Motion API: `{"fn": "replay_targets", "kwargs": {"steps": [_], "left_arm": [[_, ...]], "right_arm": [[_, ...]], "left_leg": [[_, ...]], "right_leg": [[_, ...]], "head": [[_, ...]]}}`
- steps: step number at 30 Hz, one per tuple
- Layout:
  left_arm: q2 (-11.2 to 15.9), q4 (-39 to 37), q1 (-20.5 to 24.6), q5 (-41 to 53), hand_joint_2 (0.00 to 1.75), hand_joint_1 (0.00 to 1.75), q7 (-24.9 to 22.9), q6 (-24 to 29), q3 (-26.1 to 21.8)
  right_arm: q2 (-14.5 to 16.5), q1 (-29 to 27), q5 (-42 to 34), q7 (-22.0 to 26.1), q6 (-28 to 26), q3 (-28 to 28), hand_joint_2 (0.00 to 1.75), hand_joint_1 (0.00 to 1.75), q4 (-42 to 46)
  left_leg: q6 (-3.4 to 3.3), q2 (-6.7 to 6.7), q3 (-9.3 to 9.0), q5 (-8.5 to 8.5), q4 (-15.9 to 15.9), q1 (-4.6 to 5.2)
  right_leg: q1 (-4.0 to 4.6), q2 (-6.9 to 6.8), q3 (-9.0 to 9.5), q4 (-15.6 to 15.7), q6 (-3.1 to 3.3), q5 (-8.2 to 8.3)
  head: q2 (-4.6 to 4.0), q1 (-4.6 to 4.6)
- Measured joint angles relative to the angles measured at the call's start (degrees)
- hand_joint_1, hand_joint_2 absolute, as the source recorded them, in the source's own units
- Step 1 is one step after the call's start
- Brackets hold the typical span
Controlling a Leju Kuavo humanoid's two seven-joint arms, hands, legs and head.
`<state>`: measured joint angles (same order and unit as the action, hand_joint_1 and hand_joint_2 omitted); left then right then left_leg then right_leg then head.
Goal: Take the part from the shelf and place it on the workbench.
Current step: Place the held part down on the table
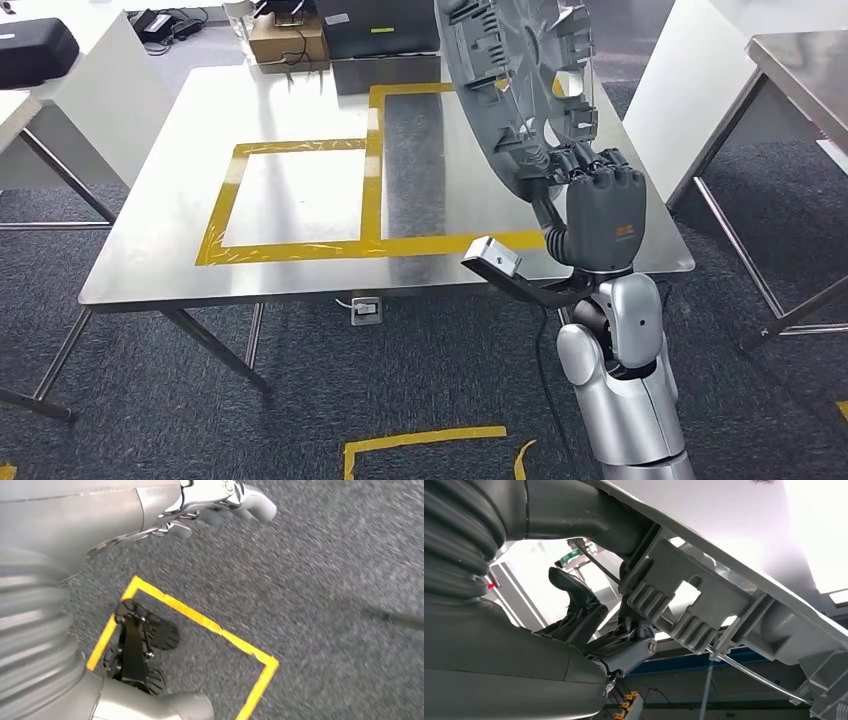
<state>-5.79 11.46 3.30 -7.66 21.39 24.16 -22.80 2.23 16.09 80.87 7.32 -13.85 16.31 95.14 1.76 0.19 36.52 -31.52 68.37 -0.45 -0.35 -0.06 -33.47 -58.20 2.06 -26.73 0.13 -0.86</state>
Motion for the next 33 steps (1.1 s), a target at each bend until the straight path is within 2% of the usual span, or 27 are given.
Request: {"fn": "replay_targets", "kwargs": {"steps": [1, 2, 3, 4, 6, 7, 8, 9, 12, 14, 16, 17, 18, 19, 21, 22, 23, 24, 26, 28, 33], "left_arm": [[-0.03, -0.01, -0.07, 0.04, 1.75, 0.00, 0.09, -0.13, 0.00], [-0.03, -0.02, -0.18, 0.09, 1.75, 0.00, 0.16, -0.26, -0.01], [-0.03, -0.04, -0.28, 0.14, 1.75, 0.00, 0.24, -0.40, -0.01], [-0.03, -0.05, -0.33, 0.19, 1.75, 0.00, 0.32, -0.50, -0.02], [-0.03, -0.06, -0.29, 0.22, 1.75, 0.00, 0.39, -0.60, -0.02], [-0.03, -0.07, -0.25, 0.23, 1.75, 0.00, 0.40, -0.63, -0.02], [-0.04, -0.08, -0.22, 0.23, 1.75, 0.00, 0.40, -0.69, -0.02], [-0.04, -0.09, -0.22, 0.24, 1.75, 0.00, 0.40, -0.77, -0.02], [-0.23, -0.08, -0.17, 0.61, 1.75, 0.00, 0.33, -0.97, -0.04], [-0.41, -0.04, 0.11, 1.07, 1.75, 0.00, 0.03, -0.98, -0.05], [-0.55, -0.03, 0.40, 1.31, 1.75, 0.00, -0.58, -0.93, -0.06], [-0.67, -0.03, 0.48, 1.34, 1.75, 0.00, -0.98, -0.89, -0.06], [-0.79, -0.04, 0.50, 1.37, 1.75, 0.00, -1.33, -0.84, -0.07], [-0.90, -0.05, 0.51, 1.42, 1.75, 0.00, -1.64, -0.78, -0.07], [-1.09, -0.08, 0.57, 1.69, 1.75, 0.00, -1.98, -0.60, -0.07], [-1.15, -0.08, 0.64, 1.86, 1.75, 0.00, -1.98, -0.51, -0.07], [-1.19, -0.08, 0.68, 2.00, 1.75, 0.00, -1.85, -0.45, -0.07], [-1.20, -0.08, 0.66, 2.07, 1.75, 0.00, -1.67, -0.44, -0.09], [-1.22, -0.11, 0.45, 2.12, 1.75, 0.00, -1.27, -0.44, -0.16], [-1.33, -0.20, 0.27, 2.21, 1.75, 0.00, -1.15, -0.44, -0.21], [-1.45, -0.31, 0.07, 2.36, 1.75, 0.00, -1.31, -0.32, -0.27]], "right_arm": [[0.02, 0.16, 0.30, 0.03, 0.11, 0.01, 1.75, 1.75, -0.34], [0.02, 0.31, 0.73, 0.07, 0.25, 0.01, 1.75, 1.75, -0.79], [0.02, 0.50, 1.21, 0.13, 0.38, 0.03, 1.75, 1.75, -1.39], [0.02, 0.73, 1.62, 0.21, 0.51, 0.05, 1.75, 1.75, -2.03], [0.06, 1.24, 2.08, 0.31, 0.68, 0.09, 1.75, 1.75, -3.22], [0.08, 1.52, 2.19, 0.32, 0.73, 0.10, 1.75, 1.75, -3.68], [0.10, 1.85, 2.39, 0.35, 0.82, 0.13, 1.75, 1.75, -4.08], [0.13, 2.32, 2.74, 0.43, 0.97, 0.24, 1.75, 1.75, -4.52], [0.24, 4.77, 4.94, 0.82, 1.56, 1.41, 1.75, 1.75, -6.78], [0.37, 7.11, 6.71, 1.06, 1.82, 2.86, 1.75, 1.75, -9.11], [0.47, 9.74, 8.06, 1.11, 2.17, 4.89, 1.75, 1.75, -12.57], [0.57, 11.17, 8.43, 0.95, 2.66, 6.13, 1.75, 1.75, -14.77], [0.74, 12.73, 8.54, 0.67, 3.34, 7.31, 1.75, 1.75, -17.12], [1.02, 14.51, 8.41, 0.28, 4.08, 8.43, 1.75, 1.75, -19.62], [1.76, 18.35, 8.03, -0.72, 5.53, 10.18, 1.75, 1.75, -24.91], [2.10, 20.37, 7.90, -1.25, 6.01, 10.82, 1.75, 1.75, -27.82], [2.49, 22.31, 7.92, -1.76, 6.40, 11.35, 1.75, 1.75, -30.79], [2.93, 24.18, 7.96, -2.19, 6.68, 11.80, 1.75, 1.75, -33.81], [3.92, 27.81, 8.20, -2.74, 7.13, 12.66, 1.75, 1.75, -39.89], [4.79, 30.87, 8.42, -3.03, 7.42, 13.37, 1.75, 1.75, -45.50], [5.99, 35.29, 8.45, -3.79, 7.63, 14.24, 1.75, 1.75, -54.49]], "left_leg": [[0.16, 0.00, 2.36, -1.28, 3.61, -0.05], [0.23, 0.00, 4.18, -1.95, 5.94, -0.07], [0.24, 0.00, 5.20, -1.55, 6.46, -0.06], [0.16, 0.00, 5.18, 0.08, 4.88, -0.05], [-0.41, 0.00, 2.94, 5.34, -2.56, 0.06], [-0.74, -0.02, 1.82, 6.70, -6.12, 0.21], [-1.07, -0.03, 0.98, 7.45, -8.38, 0.36], [-1.32, -0.03, 0.66, 7.37, -9.26, 0.50], [-2.00, -0.03, 0.07, 7.30, -9.58, 0.35], [-2.54, -0.10, -0.53, 7.11, -9.97, 0.07], [-2.90, -0.14, -0.87, 6.71, -10.03, 0.05], [-2.94, -0.14, -1.06, 6.47, -10.00, 0.02], [-2.87, -0.13, -1.31, 6.19, -9.94, -0.03], [-2.73, -0.10, -1.65, 5.87, -9.84, -0.11], [-2.25, 0.03, -2.33, 5.10, -9.50, -0.34], [-1.91, 0.15, -2.46, 4.74, -9.22, -0.34], [-1.53, 0.30, -2.36, 4.54, -9.01, -0.32], [-1.30, 0.44, -2.15, 4.46, -8.84, -0.24], [-1.19, 0.54, -1.92, 4.60, -8.88, -0.16], [-1.23, 0.51, -2.15, 4.71, -9.24, -0.18], [-0.61, 0.52, -2.45, 4.88, -9.87, -0.27]], "right_leg": [[0.06, 0.03, 0.29, 0.00, 0.17, -0.31], [0.12, 0.11, 0.63, 0.00, 0.23, -0.63], [0.17, 0.21, 1.03, -0.01, 0.24, -0.98], [0.20, 0.32, 1.52, -0.01, 0.20, -1.36], [0.24, 0.40, 2.59, -0.01, -0.02, -2.22], [0.29, 0.44, 2.95, -0.05, -0.22, -2.60], [0.34, 0.46, 3.08, -0.09, -0.48, -2.93], [0.38, 0.49, 3.10, -0.11, -0.79, -3.21], [0.42, 0.50, 3.06, -0.49, -1.80, -4.10], [0.29, 0.39, 1.12, -4.37, -2.46, -6.01], [0.06, 0.31, -3.42, -12.04, -2.93, -8.71], [-0.08, 0.31, -5.70, -15.26, -3.09, -9.26], [-0.21, 0.30, -7.21, -16.75, -3.22, -8.72], [-0.36, 0.29, -7.65, -15.99, -3.32, -6.95], [-0.65, 0.22, -5.80, -9.22, -3.45, -1.54], [-0.63, 0.22, -4.50, -5.70, -3.44, 0.40], [-0.62, 0.23, -3.58, -3.19, -3.25, 1.30], [-0.58, 0.25, -3.15, -1.86, -3.08, 1.44], [-0.50, 0.37, -3.00, -1.27, -2.70, 1.09], [-0.42, 0.41, -2.97, -1.17, -2.56, 1.06], [-0.26, 0.34, -2.92, -1.18, -2.09, 0.93]], "head": [[0.00, 0.04], [0.00, 0.06], [0.00, 0.06], [0.00, 0.07], [0.00, 0.05], [0.00, 0.07], [0.00, 0.07], [0.00, 0.09], [0.00, 0.04], [0.00, -0.18], [0.00, -0.34], [0.00, -0.33], [0.00, -0.34], [0.00, -0.33], [0.00, -0.34], [0.00, -0.36], [0.00, -0.35], [0.00, -0.33], [0.00, -0.23], [0.00, -0.20], [0.00, -0.22]]}}
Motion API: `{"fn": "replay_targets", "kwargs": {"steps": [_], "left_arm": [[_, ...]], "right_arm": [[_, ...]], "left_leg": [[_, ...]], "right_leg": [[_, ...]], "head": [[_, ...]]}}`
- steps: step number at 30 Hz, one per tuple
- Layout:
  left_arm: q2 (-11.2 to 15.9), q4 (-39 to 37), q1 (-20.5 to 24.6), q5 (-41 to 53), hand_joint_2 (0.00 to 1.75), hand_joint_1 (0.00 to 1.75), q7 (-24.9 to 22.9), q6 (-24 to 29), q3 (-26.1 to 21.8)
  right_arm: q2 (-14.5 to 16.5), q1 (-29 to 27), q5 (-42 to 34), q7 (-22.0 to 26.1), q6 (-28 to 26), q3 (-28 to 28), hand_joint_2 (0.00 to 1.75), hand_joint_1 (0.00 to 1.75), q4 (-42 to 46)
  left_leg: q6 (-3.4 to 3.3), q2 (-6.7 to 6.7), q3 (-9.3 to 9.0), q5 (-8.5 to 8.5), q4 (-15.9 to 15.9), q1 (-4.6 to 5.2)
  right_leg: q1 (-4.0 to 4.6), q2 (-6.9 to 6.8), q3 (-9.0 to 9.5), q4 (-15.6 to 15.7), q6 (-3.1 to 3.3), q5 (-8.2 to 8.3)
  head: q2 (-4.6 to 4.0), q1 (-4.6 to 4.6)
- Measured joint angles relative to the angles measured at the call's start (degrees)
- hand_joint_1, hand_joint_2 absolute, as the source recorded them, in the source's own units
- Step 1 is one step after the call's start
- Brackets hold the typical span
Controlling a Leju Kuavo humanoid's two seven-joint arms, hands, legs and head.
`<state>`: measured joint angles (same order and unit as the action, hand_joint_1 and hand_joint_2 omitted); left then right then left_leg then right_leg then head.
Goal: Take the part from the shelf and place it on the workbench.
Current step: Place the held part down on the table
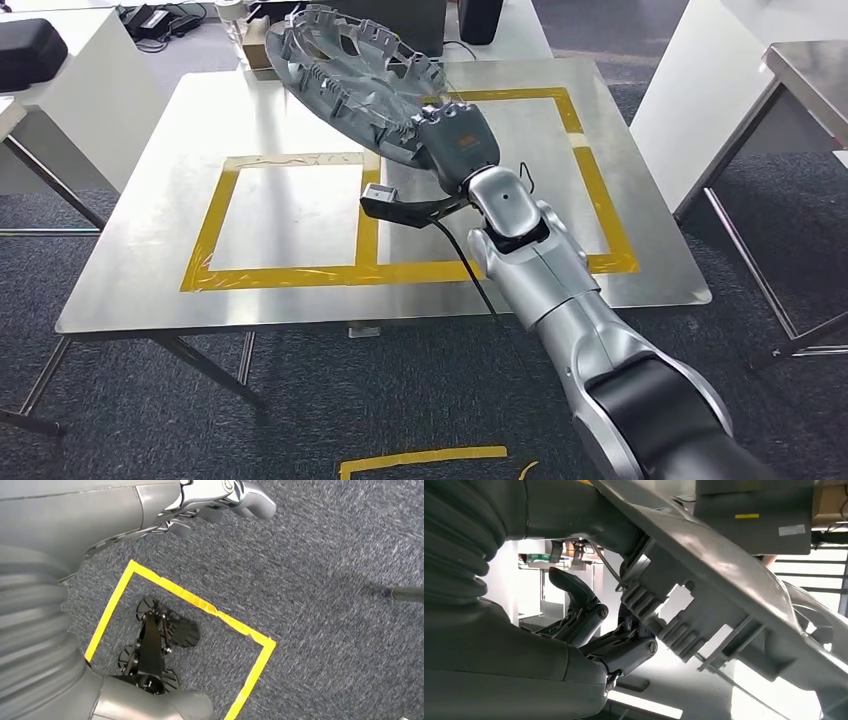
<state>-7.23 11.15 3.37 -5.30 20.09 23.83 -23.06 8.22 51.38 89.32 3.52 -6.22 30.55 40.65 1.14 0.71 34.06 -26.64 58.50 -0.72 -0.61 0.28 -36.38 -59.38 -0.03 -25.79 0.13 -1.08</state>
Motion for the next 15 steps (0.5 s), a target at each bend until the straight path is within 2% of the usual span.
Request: {"fn": "replay_targets", "kwargs": {"steps": [3, 7, 15], "left_arm": [[-0.02, -0.04, -0.04, 0.81, 1.75, 0.00, -0.55, 0.84, -0.01], [-0.16, -0.09, -0.21, 1.72, 1.75, 0.00, -0.74, 1.78, -0.02], [-0.22, -0.11, -0.23, 2.77, 1.75, 0.00, 0.43, 1.43, 0.00]], "right_arm": [[0.21, 2.02, -0.12, -1.23, 1.97, 0.09, 1.75, 1.75, -4.40], [0.15, 3.69, -0.39, -2.39, 2.94, 0.10, 1.75, 1.75, -10.11], [-0.68, 4.67, 0.24, -5.10, 4.22, 0.10, 1.75, 1.75, -15.77]], "left_leg": [[0.31, -0.01, -0.07, 0.00, -0.08, -0.02], [0.34, -0.04, -0.07, 0.01, 0.00, 0.01], [0.29, -0.10, -0.01, -0.02, 0.23, 0.08]], "right_leg": [[0.02, 0.04, 0.02, -0.01, 0.13, 0.00], [0.02, 0.06, 0.06, 0.00, 0.23, 0.08], [0.00, 0.10, 0.18, 0.13, 0.10, 0.18]], "head": [[0.00, -0.01], [0.00, -0.03], [0.00, -0.02]]}}
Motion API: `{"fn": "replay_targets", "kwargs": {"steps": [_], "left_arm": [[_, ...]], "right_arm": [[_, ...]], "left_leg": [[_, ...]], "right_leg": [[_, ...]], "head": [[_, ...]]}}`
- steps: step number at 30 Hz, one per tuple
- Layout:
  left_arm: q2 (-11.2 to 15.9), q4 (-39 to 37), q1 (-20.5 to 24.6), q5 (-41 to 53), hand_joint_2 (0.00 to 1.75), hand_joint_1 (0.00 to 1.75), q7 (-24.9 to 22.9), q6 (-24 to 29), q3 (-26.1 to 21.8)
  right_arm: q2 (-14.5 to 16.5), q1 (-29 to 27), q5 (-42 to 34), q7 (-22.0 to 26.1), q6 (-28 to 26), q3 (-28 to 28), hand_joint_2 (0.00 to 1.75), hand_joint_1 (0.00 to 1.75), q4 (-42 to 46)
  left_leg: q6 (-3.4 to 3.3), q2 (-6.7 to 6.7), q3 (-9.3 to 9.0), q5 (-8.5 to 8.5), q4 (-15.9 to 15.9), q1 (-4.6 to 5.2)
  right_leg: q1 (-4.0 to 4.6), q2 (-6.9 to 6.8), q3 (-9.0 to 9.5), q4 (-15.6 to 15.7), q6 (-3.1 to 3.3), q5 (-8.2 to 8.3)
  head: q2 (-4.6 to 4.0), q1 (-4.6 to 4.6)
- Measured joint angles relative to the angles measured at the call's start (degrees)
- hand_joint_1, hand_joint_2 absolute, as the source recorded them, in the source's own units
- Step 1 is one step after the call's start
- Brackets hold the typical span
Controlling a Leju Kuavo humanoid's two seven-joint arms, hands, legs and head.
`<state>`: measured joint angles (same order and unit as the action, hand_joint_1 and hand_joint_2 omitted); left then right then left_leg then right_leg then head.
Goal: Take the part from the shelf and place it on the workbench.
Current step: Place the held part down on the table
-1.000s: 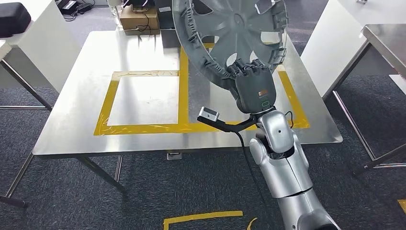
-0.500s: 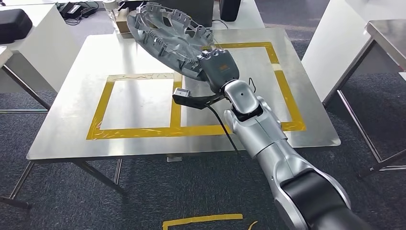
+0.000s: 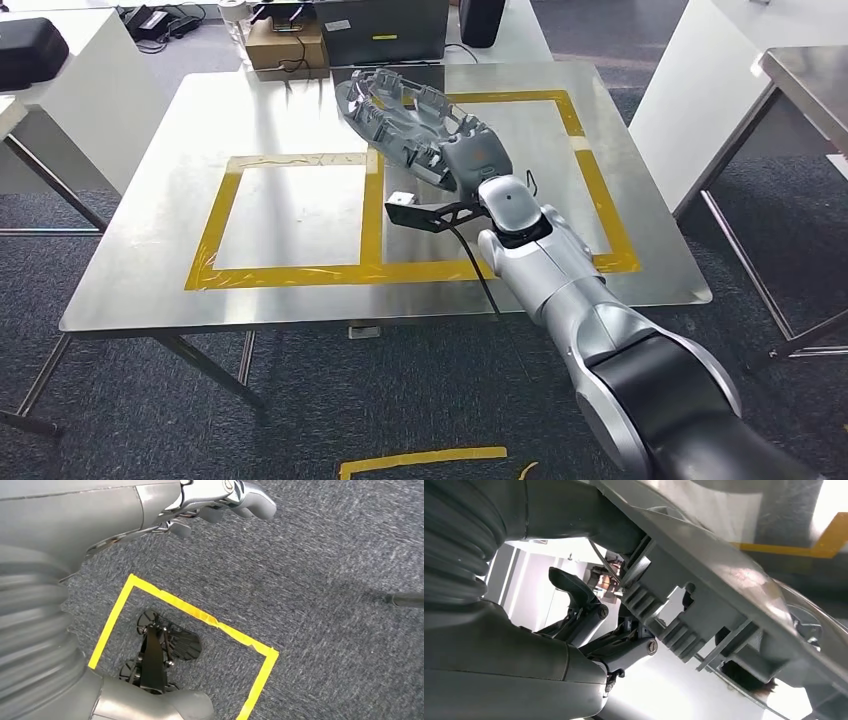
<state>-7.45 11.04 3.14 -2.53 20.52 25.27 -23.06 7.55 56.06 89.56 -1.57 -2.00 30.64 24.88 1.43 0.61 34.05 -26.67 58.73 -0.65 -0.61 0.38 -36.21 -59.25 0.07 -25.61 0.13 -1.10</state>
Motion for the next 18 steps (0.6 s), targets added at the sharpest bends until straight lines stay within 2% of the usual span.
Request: {"fn": "replay_targets", "kwargs": {"steps": [3, 10, 17, 18], "left_arm": [[0.00, 0.02, 0.16, 0.45, 1.75, 0.00, 0.19, 0.48, 0.03], [0.00, 0.02, 0.33, 1.10, 1.75, 0.00, 1.16, 8.21, 0.03], [0.05, 0.02, 0.32, 1.13, 1.75, 0.00, 1.25, 8.72, 0.03], [0.06, 0.02, 0.32, 1.16, 1.75, 0.00, 1.24, 8.72, 0.03]], "right_arm": [[-0.92, 0.07, 0.19, -1.97, 0.99, 0.01, 1.75, 1.75, -1.49], [-3.19, 0.82, 0.38, -6.56, 3.24, -0.01, 1.75, 1.75, -3.39], [-5.31, 3.35, 0.43, -8.91, 5.56, -0.08, 1.75, 1.75, -4.09], [-5.53, 3.62, 0.42, -8.94, 5.62, -0.08, 1.31, 1.31, -4.14]], "left_leg": [[-0.01, 0.00, 0.01, 0.00, 0.03, 0.02], [-0.07, -0.02, 0.04, -0.03, 0.10, 0.07], [-0.08, -0.05, 0.04, -0.03, 0.13, 0.09], [-0.08, -0.06, 0.03, -0.03, 0.13, 0.09]], "right_leg": [[0.00, 0.00, 0.04, 0.06, -0.07, 0.05], [-0.01, 0.00, 0.09, 0.13, -0.21, 0.14], [-0.03, 0.06, 0.07, 0.14, -0.24, 0.16], [-0.03, 0.06, 0.07, 0.14, -0.24, 0.16]], "head": [[0.00, 0.01], [0.00, -0.01], [0.00, 0.00], [0.00, -0.01]]}}
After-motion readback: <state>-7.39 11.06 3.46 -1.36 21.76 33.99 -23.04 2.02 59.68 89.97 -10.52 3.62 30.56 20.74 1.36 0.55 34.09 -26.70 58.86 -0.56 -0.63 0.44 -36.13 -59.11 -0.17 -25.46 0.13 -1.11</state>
